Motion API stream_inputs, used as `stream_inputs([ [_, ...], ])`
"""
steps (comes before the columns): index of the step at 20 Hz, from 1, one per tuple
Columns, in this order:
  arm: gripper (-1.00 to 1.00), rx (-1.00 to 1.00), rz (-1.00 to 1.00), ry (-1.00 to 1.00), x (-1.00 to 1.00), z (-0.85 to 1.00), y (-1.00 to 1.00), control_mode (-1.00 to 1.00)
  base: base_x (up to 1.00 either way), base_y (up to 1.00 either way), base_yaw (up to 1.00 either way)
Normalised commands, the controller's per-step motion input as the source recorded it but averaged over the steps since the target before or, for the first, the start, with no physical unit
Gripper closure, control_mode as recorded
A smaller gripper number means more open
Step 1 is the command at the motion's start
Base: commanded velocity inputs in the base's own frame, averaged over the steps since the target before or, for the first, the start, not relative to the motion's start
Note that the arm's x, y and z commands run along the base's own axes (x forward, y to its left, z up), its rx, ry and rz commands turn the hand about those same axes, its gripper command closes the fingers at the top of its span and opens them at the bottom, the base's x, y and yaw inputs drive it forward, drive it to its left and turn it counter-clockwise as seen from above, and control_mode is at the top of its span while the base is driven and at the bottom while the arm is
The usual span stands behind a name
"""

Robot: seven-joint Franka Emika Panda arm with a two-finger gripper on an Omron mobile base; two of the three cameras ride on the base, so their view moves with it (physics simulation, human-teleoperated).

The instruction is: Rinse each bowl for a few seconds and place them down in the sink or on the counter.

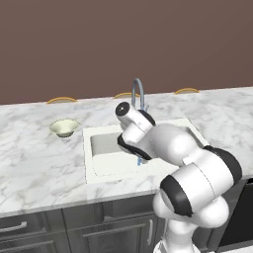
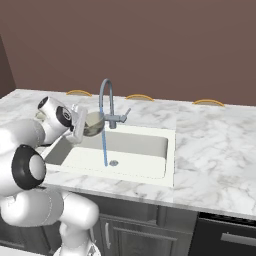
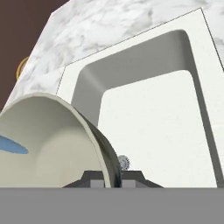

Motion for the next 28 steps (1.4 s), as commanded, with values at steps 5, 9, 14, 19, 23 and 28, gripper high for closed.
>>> stream_inputs([
  [5, 1.00, 0.11, 0.00, 0.04, -0.19, 0.23, 0.28, -1.00, 0.00, 0.00, 0.00],
  [9, 1.00, 0.08, 0.00, 0.02, -0.11, 0.42, 0.29, -1.00, 0.00, 0.00, 0.00],
  [14, 1.00, 0.06, 0.03, 0.04, -0.10, 0.31, 0.34, -1.00, 0.00, 0.00, 0.00],
  [19, 1.00, 0.01, 0.07, 0.05, -0.11, 0.15, 0.48, -1.00, 0.00, 0.00, 0.00],
  [23, 1.00, 0.00, 0.08, 0.02, -0.09, 0.03, 0.60, -1.00, 0.00, 0.00, 0.00],
  [28, 1.00, 0.00, 0.06, 0.04, -0.03, 0.00, 0.59, -1.00, 0.00, 0.00, 0.00],
])
